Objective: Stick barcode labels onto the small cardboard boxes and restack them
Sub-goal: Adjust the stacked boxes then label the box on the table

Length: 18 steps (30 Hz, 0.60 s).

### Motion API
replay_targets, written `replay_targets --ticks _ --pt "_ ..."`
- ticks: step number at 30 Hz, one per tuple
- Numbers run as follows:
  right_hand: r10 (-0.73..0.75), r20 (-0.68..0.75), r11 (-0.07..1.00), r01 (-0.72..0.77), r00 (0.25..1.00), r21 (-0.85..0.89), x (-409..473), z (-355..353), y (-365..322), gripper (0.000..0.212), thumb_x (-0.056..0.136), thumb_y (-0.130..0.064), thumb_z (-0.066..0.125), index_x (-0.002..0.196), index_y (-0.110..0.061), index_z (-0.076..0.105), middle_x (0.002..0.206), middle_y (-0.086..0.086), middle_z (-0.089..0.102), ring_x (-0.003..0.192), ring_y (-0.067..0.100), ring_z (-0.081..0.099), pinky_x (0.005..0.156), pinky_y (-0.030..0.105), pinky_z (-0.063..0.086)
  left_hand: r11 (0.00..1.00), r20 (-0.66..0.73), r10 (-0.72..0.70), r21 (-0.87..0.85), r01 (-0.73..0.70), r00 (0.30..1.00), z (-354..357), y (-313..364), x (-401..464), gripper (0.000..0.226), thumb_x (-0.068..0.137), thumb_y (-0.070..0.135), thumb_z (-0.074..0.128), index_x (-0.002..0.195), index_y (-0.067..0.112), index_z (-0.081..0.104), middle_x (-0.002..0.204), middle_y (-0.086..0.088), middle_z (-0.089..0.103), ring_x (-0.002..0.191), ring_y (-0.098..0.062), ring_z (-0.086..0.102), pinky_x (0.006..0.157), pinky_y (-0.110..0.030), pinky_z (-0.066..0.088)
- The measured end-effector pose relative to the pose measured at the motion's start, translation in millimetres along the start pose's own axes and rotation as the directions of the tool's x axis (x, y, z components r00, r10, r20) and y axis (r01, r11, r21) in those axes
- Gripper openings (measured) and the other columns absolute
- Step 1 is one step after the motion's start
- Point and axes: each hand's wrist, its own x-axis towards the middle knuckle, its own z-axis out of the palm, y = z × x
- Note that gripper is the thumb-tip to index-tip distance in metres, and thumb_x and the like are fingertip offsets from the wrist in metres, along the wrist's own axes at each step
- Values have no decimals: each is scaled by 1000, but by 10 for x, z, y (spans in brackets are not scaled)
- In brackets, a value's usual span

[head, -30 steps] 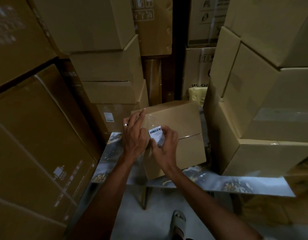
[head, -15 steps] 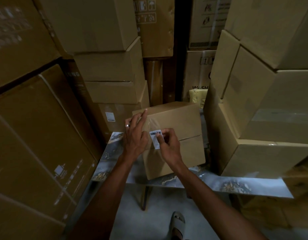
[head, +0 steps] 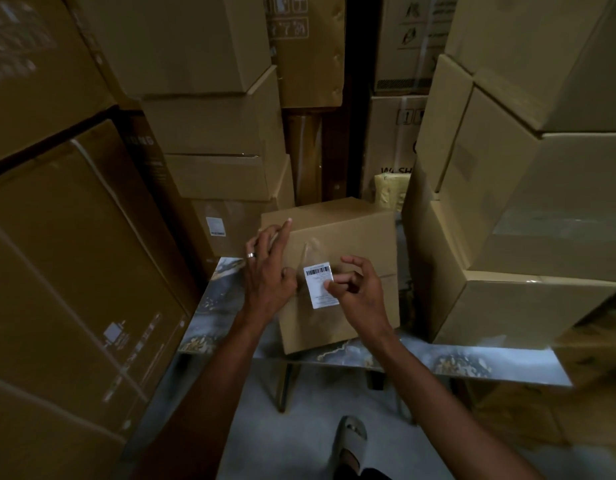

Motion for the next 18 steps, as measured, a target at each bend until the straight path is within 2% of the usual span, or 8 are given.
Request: replay_targets --ticks 3,5,9,11,14,17,18 --pt "9 -15 998 -8 1000 70 -70 -153 -23 58 82 3 79 130 -15 50 85 9 77 85 15 75 75 26 59 999 64 -38 34 36 997 142 -92 -218 102 70 5 66 159 34 27 158 -7 31 146 -37 26 115 -51 33" --pt "11 -20 996 -10 1000 88 -114 -260 -48 63 80 4 81 131 -16 50 87 9 77 87 16 74 78 27 60 998 119 -65 33 62 991 276 -150 -447 105 71 2 68 159 38 23 163 -8 22 149 -39 22 115 -60 33" --pt "46 2 994 -46 999 95 -193 -431 -68 53 80 0 81 125 -17 58 91 7 79 90 17 75 78 28 58 996 74 -90 13 90 993 438 -101 -717 102 72 -1 69 157 33 26 168 -7 13 152 -34 15 119 -61 28" --pt "52 0 994 -51 999 96 -215 -495 -70 47 82 -1 80 122 -16 60 92 8 79 91 18 76 79 29 57 990 62 -139 31 138 988 486 -13 -724 106 68 5 74 157 33 26 168 -6 13 152 -37 13 118 -64 26" --pt "52 5 995 -52 999 87 -225 -594 -102 45 84 -3 79 124 -13 62 95 8 79 95 21 75 83 34 58 975 62 -170 153 159 984 613 106 -747 109 66 25 78 160 33 23 170 -6 9 155 -41 2 119 -65 15" --pt "43 13 997 -44 999 70 -230 -712 -148 41 87 -3 77 125 -10 62 96 8 79 95 19 75 82 32 60 972 64 -97 220 81 993 773 263 -834 119 66 42 82 163 27 16 172 -9 2 156 -40 -6 121 -58 -5" --pt "42 10 997 -42 999 68 -235 -756 -164 39 88 -3 76 124 -11 63 96 7 79 93 18 75 79 29 60 975 61 -50 217 35 997 837 340 -873 121 67 43 81 164 25 11 172 -11 1 156 -40 -5 121 -58 -6"
